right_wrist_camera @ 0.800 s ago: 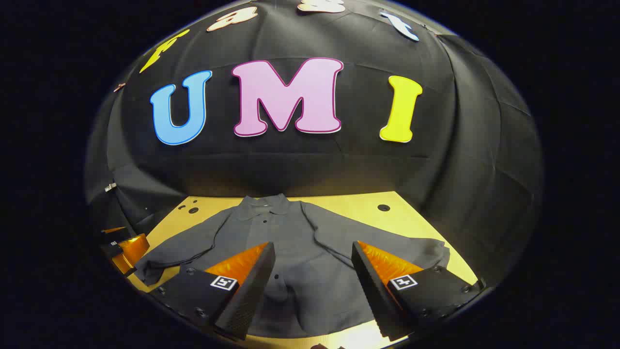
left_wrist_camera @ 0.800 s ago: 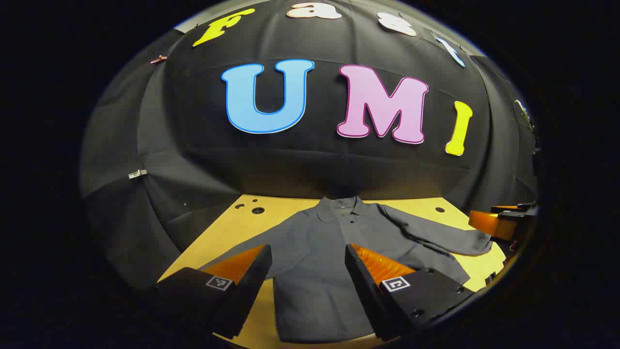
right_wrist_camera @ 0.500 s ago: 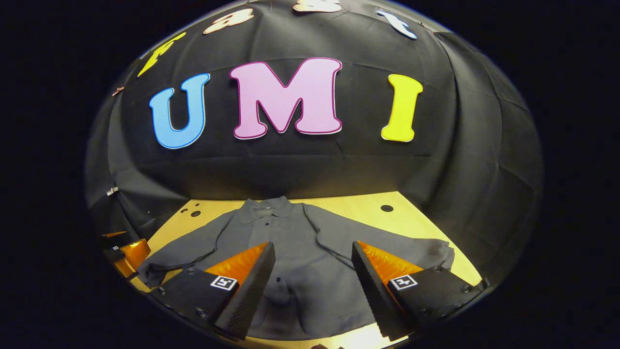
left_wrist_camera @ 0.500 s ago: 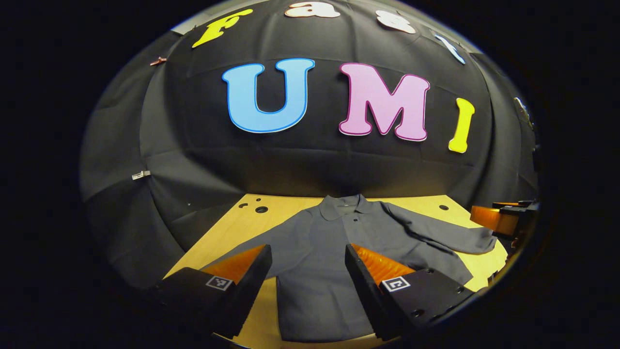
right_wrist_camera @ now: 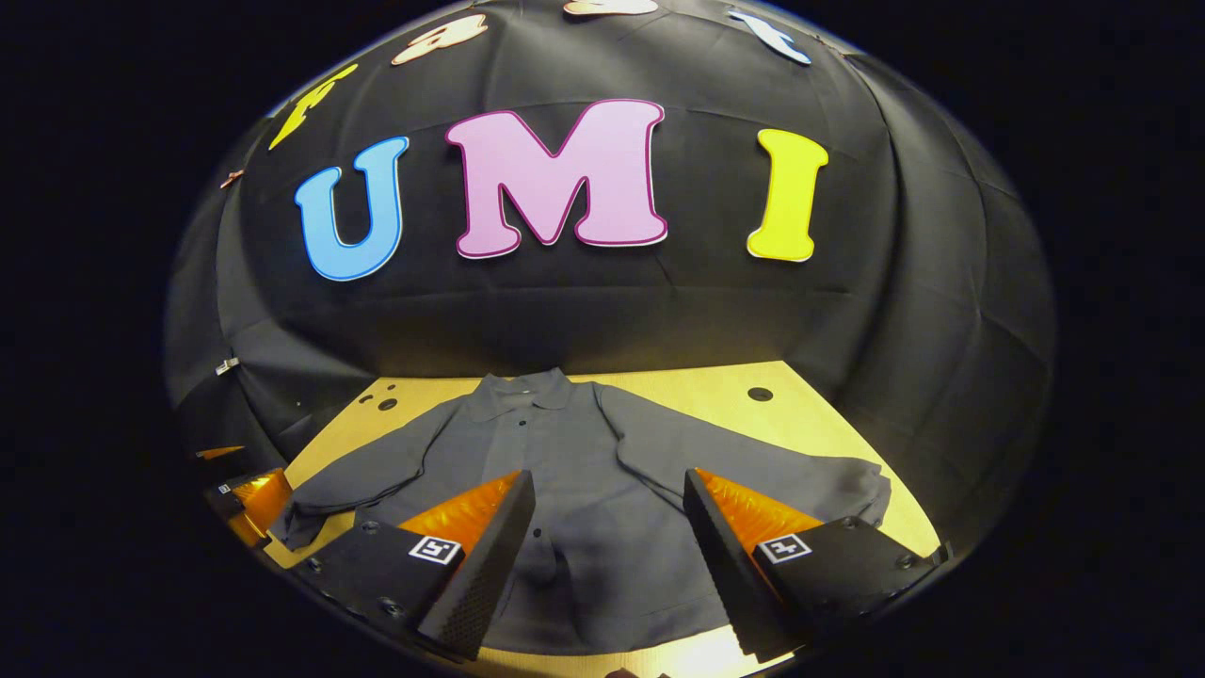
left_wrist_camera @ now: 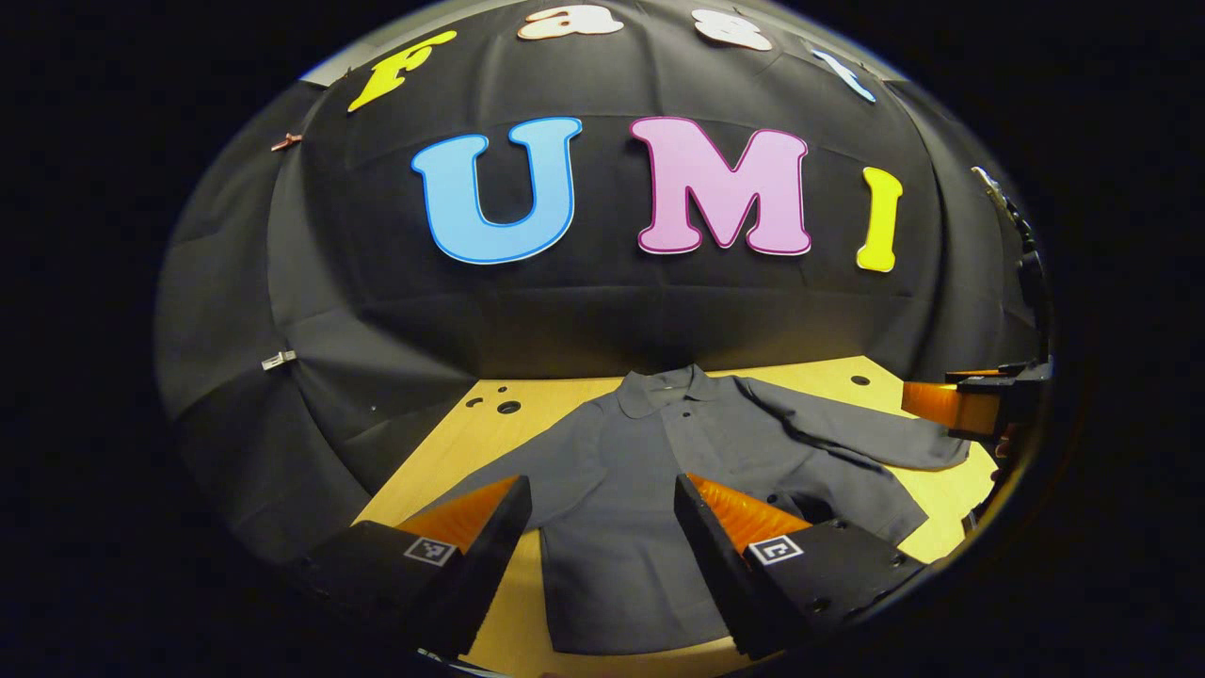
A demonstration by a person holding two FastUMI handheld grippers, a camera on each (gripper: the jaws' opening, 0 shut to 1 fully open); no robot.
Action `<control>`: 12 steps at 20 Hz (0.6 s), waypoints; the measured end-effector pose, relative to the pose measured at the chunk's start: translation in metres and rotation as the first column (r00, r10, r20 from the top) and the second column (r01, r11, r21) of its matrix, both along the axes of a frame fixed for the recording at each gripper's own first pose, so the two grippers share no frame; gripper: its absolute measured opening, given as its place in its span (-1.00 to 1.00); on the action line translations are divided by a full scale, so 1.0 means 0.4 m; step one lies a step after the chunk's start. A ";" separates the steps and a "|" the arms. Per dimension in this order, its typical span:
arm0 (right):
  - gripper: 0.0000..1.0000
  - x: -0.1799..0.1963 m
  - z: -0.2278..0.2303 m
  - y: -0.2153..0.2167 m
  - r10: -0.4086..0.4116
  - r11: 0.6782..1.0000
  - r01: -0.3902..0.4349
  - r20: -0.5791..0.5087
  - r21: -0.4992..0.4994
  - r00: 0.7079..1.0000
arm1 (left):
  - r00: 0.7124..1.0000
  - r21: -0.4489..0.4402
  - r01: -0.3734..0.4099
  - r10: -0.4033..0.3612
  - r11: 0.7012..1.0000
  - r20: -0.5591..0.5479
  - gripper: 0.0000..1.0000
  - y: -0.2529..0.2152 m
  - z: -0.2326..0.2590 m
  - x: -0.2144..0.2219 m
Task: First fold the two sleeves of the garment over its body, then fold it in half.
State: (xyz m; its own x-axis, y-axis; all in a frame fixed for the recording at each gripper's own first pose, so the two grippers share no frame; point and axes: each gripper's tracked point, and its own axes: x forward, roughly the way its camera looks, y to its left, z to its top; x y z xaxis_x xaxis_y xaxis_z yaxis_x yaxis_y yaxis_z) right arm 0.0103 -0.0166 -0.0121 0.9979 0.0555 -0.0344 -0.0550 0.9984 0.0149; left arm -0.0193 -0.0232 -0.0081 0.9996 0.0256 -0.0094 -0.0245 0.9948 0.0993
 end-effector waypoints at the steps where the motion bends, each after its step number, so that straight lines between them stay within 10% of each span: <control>1: 0.96 0.002 -0.002 -0.007 0.003 1.000 -0.003 -0.002 -0.002 1.000 | 1.000 0.001 0.005 -0.005 1.000 0.001 0.93 -0.009 -0.002 -0.001; 12: 0.94 0.092 -0.076 -0.164 -0.064 0.997 0.066 -0.065 0.036 0.996 | 0.991 -0.039 -0.118 0.120 0.992 0.064 0.94 -0.036 0.016 0.033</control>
